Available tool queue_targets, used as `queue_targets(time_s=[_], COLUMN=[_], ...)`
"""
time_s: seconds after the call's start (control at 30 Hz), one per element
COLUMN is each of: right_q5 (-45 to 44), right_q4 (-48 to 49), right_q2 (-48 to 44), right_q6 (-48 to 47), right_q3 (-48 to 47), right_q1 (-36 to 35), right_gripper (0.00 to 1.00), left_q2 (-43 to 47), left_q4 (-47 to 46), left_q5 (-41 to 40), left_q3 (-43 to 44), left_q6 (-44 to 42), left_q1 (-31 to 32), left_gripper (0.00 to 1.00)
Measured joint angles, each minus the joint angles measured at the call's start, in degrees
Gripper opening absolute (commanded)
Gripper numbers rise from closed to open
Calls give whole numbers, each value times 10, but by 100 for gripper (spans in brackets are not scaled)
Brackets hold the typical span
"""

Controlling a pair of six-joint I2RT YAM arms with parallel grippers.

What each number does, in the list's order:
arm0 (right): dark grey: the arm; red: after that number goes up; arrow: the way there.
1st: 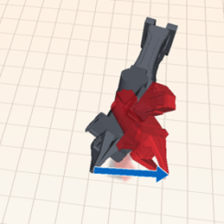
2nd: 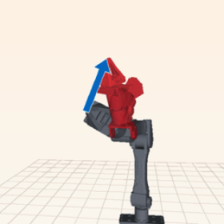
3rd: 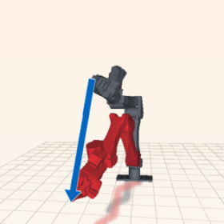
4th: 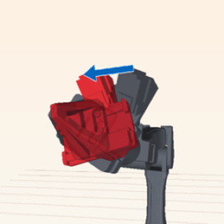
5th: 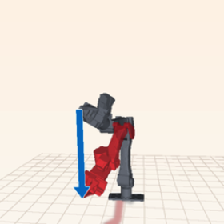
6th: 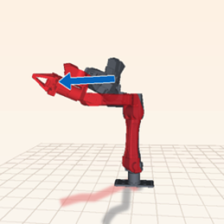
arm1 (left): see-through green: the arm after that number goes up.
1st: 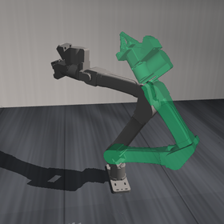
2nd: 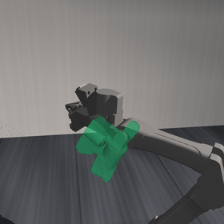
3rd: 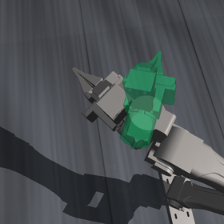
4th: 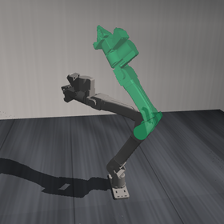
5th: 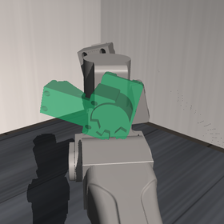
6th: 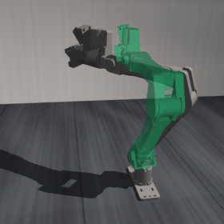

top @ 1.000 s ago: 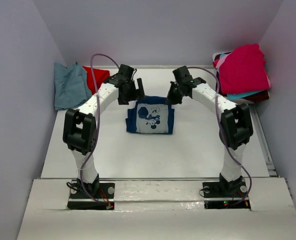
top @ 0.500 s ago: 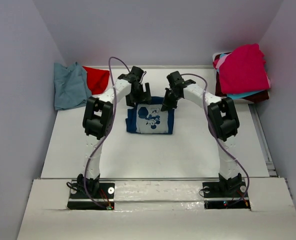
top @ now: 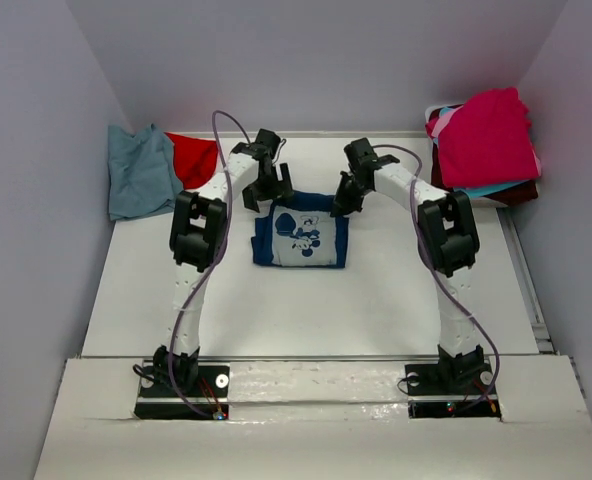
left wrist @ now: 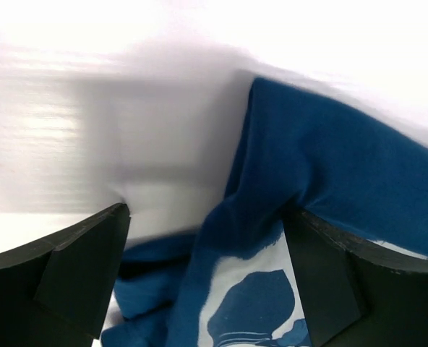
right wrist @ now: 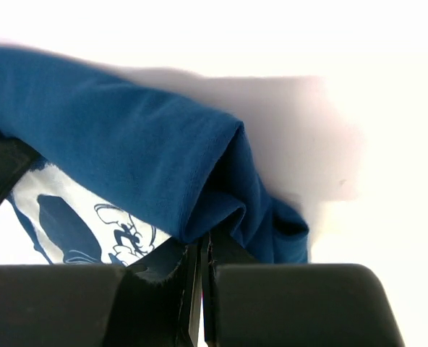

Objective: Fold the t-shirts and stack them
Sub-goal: Fold the tshirt

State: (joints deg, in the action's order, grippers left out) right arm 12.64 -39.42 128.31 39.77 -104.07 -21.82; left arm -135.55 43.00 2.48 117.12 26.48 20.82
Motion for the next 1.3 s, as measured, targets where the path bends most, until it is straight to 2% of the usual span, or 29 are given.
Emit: queue_targets(time_s=[0.4,0.73,1.07,1.3], right_q5=[-2,0,-6,3], right_q4=[-29,-41,-74,-80], right_q2=[70,93,30,-57], right_q6=[-16,-25,-51,-54], right_q3=[-127,-143,-132,-121], right_q1=[28,31,31,31], right_gripper=[7,9,27,28], left_q2=[-24,-24,8,107], left_q4=[26,31,29,20], left_q5=[-35,-49,-84,-96], left_q3=[45,45,32,5], left_q6=[8,8,7,5], left_q1=[-14,-15,-16,-17], left_gripper=[99,99,99,99])
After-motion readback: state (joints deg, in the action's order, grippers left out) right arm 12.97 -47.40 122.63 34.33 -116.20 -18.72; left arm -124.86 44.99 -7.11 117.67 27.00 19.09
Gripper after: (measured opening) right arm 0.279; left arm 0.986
